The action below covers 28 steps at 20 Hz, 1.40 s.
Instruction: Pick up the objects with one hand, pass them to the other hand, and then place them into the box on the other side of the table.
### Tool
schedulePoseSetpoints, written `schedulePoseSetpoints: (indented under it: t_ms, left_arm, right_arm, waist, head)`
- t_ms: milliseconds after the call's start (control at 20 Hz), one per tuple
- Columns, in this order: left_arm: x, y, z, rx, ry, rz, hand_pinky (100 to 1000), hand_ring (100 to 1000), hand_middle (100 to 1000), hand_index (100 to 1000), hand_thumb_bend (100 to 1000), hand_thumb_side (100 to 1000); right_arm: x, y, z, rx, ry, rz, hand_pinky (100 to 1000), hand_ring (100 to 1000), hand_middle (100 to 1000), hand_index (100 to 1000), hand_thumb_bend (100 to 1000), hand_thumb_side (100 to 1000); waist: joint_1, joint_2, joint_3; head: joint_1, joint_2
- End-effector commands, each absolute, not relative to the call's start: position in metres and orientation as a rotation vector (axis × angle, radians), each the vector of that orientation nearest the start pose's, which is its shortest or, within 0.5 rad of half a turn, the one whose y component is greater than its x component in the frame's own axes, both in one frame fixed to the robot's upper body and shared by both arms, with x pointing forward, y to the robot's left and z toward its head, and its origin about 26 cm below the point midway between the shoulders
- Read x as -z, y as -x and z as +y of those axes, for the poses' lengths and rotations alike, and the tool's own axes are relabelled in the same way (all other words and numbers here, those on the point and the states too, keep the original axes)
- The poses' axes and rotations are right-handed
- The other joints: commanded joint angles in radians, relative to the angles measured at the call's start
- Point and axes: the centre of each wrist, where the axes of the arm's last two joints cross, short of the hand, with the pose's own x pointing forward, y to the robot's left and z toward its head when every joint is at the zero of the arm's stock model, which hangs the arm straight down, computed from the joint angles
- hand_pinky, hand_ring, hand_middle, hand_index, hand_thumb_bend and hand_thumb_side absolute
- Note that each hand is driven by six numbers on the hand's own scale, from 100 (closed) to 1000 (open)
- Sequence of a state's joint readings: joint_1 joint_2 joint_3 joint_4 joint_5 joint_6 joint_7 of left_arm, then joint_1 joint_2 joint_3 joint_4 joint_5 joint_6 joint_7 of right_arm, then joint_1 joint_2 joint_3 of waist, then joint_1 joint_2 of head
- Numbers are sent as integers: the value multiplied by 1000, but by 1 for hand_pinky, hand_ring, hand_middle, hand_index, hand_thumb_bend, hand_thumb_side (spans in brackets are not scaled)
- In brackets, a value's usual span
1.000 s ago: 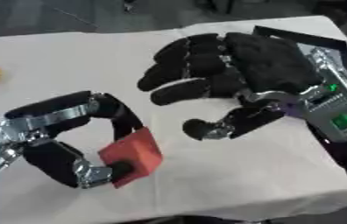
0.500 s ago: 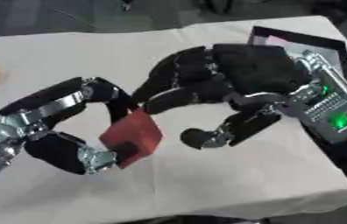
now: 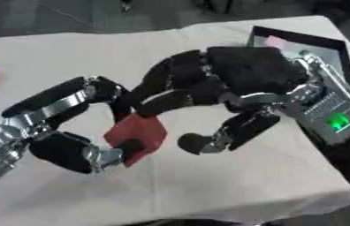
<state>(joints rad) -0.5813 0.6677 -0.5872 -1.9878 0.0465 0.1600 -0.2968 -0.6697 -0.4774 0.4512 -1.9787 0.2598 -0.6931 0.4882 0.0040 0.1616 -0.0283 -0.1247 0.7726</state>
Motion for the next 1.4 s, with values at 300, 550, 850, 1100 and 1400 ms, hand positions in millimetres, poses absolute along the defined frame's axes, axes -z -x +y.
schedulePoseSetpoints:
  t_ms: [300,550,850,1100,1400]
  left_arm:
    - [-221,-290,165,1454,178,-1851,728,491,476,568,100,408]
    - [-223,-291,163,1440,197,-1862,728,490,475,567,100,411]
    - [-225,-290,159,1438,230,-1863,728,489,475,568,100,418]
    - [-226,-290,158,1439,249,-1862,727,490,476,570,100,423]
    - [-227,-290,155,1445,266,-1854,731,493,480,575,100,435]
  right_arm:
    - [-258,-300,-143,1826,88,2193,862,870,915,1000,100,131]
    - [-252,-302,-143,1855,79,2176,865,871,903,1000,100,142]
    - [-248,-306,-142,1884,66,2167,865,865,799,1000,100,150]
    - [-245,-307,-141,1861,70,2199,854,843,675,1000,100,132]
    - [-245,-307,-140,1789,87,2265,831,795,562,976,100,100]
  waist:
    - [-3,-13,4]
    - [-7,-14,5]
    - [-8,-14,6]
    - [-8,-15,6]
    - [-8,-15,6]
  head:
    - [-11,-3]
    - [-14,-3]
    - [-16,-3]
    - [-19,-3]
    - [-22,-3]
